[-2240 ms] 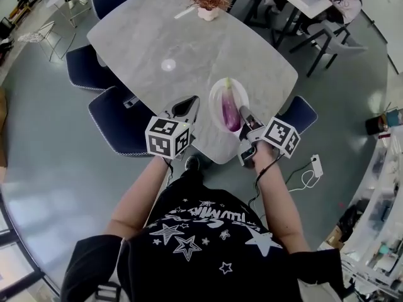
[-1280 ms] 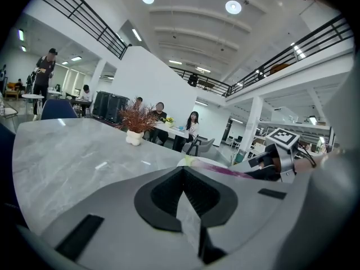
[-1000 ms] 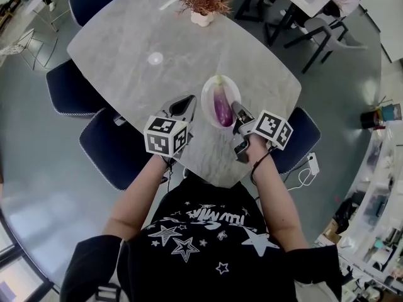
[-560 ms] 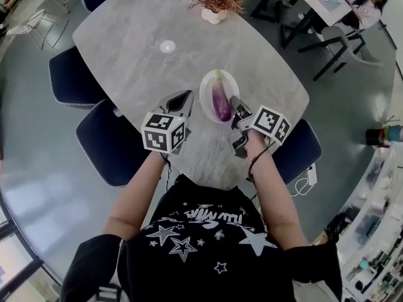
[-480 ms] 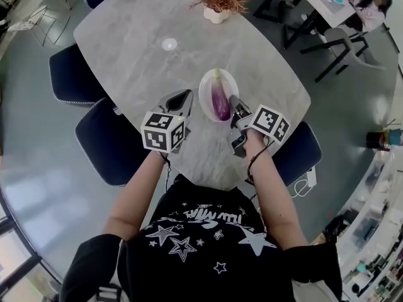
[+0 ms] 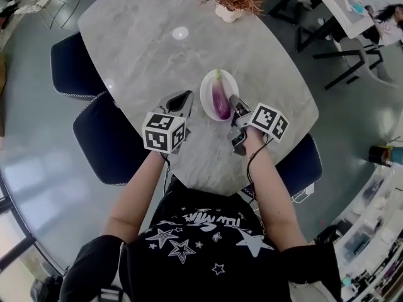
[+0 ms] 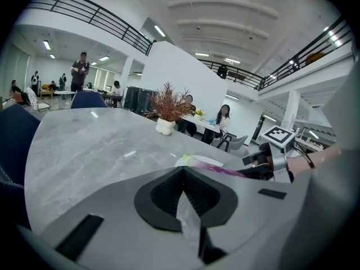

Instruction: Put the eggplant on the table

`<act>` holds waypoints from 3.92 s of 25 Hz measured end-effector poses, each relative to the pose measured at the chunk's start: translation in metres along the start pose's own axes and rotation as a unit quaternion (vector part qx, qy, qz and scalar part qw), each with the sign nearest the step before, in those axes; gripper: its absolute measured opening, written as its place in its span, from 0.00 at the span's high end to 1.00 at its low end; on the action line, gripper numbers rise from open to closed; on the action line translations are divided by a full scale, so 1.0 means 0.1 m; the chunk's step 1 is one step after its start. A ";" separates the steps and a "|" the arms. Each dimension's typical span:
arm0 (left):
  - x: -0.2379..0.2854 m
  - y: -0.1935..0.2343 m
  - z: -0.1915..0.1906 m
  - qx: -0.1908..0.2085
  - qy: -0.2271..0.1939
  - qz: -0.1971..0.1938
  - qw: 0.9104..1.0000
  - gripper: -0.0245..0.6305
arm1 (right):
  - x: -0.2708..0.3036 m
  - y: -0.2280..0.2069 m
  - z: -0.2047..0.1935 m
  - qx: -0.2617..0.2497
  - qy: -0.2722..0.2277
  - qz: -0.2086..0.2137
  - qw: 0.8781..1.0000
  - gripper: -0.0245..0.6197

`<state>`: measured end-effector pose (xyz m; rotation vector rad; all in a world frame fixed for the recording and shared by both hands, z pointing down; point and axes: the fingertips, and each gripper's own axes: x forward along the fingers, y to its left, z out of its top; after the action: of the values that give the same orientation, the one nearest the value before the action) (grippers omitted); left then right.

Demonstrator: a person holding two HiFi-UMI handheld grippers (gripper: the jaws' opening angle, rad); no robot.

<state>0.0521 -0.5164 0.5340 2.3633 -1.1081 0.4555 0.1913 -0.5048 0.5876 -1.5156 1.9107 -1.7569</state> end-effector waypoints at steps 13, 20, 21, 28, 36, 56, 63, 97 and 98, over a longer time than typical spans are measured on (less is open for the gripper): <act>0.12 0.21 -0.10 -0.015 0.015 0.030 0.999 0.95 | 0.24 -0.17 -0.07 -0.006 0.036 -0.007 0.999 0.93; 0.09 0.24 -0.14 -0.023 0.015 0.035 0.999 0.95 | 0.29 -0.22 -0.12 -0.022 0.040 -0.021 0.999 0.93; 0.09 0.24 -0.15 -0.024 0.016 0.036 0.999 0.95 | 0.30 -0.24 -0.13 -0.026 0.041 -0.025 0.999 0.93; 0.03 0.25 -0.21 -0.024 0.020 0.033 0.999 0.95 | 0.30 -0.31 -0.22 -0.012 0.054 -0.041 0.998 0.93; -0.01 0.21 -0.23 -0.026 0.015 0.027 0.999 0.95 | 0.26 -0.36 -0.30 -0.010 0.070 -0.051 0.996 0.93; -0.17 0.15 -0.18 -0.012 0.004 0.008 1.000 0.95 | 0.06 -0.41 -0.29 -0.056 0.056 -0.103 0.992 0.86; -0.34 0.05 -0.19 -0.001 -0.003 -0.016 1.000 0.95 | -0.17 -0.30 -0.38 -0.052 0.023 -0.098 0.994 0.86; -1.16 -0.69 -0.46 0.042 -0.006 -0.112 0.993 0.95 | -1.21 0.26 -1.15 -0.077 -0.052 -0.036 0.995 0.86; -1.22 -0.74 -0.49 0.042 -0.008 -0.108 0.993 0.95 | -1.26 0.26 -1.20 -0.074 -0.051 -0.028 0.996 0.86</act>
<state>0.0304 -0.3727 0.4941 2.5284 -0.8409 0.4139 0.1568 -0.3382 0.5404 -1.6895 2.0059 -1.5554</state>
